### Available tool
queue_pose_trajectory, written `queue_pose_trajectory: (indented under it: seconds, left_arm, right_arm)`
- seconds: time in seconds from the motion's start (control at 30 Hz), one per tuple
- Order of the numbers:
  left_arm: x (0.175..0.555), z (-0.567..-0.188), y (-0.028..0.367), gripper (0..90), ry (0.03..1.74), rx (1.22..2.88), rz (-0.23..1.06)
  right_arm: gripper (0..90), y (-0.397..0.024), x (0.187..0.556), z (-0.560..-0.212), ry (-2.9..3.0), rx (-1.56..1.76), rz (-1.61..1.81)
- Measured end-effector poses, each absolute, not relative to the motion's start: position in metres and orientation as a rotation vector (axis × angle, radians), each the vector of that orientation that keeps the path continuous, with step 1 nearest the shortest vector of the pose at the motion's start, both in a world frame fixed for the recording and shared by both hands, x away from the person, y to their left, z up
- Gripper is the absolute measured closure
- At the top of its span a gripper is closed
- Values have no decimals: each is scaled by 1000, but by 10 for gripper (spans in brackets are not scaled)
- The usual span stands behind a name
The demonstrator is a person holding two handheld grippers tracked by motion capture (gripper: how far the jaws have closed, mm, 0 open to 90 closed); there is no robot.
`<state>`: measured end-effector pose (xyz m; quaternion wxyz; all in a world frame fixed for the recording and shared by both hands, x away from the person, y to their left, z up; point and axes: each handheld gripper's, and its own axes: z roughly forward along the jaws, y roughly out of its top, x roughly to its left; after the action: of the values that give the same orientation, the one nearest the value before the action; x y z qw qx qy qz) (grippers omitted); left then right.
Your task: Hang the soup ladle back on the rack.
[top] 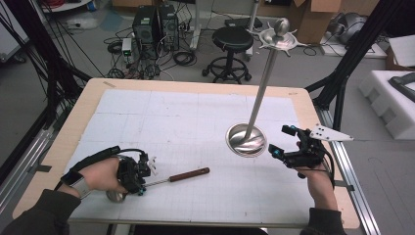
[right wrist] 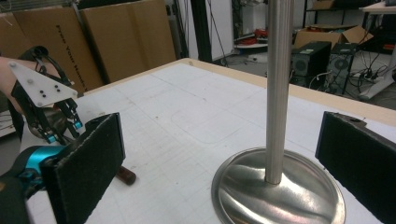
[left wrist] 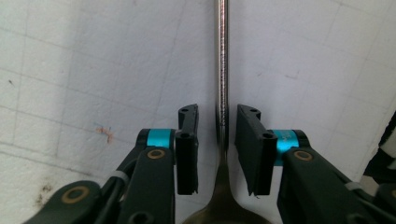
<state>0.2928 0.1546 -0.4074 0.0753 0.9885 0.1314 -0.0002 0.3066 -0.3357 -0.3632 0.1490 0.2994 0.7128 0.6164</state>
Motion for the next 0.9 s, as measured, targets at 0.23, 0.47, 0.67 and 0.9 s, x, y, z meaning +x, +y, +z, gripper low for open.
queue_pose_trajectory:
  seconds: [0.23,0.47,0.67,0.9]
  left_arm:
    - [295,-407,151,779,398,2995,-12]
    - [290,-407,147,840,435,3008,27]
    - [292,-406,153,841,478,2963,22]
    - [291,-403,158,843,481,2909,49]
  right_arm:
    - [0,-336,307,-363,2053,857,1770]
    - [0,-336,307,-364,2061,859,1773]
    - [0,-335,308,-364,2064,859,1774]
    - [0,-337,308,-364,2048,865,1789]
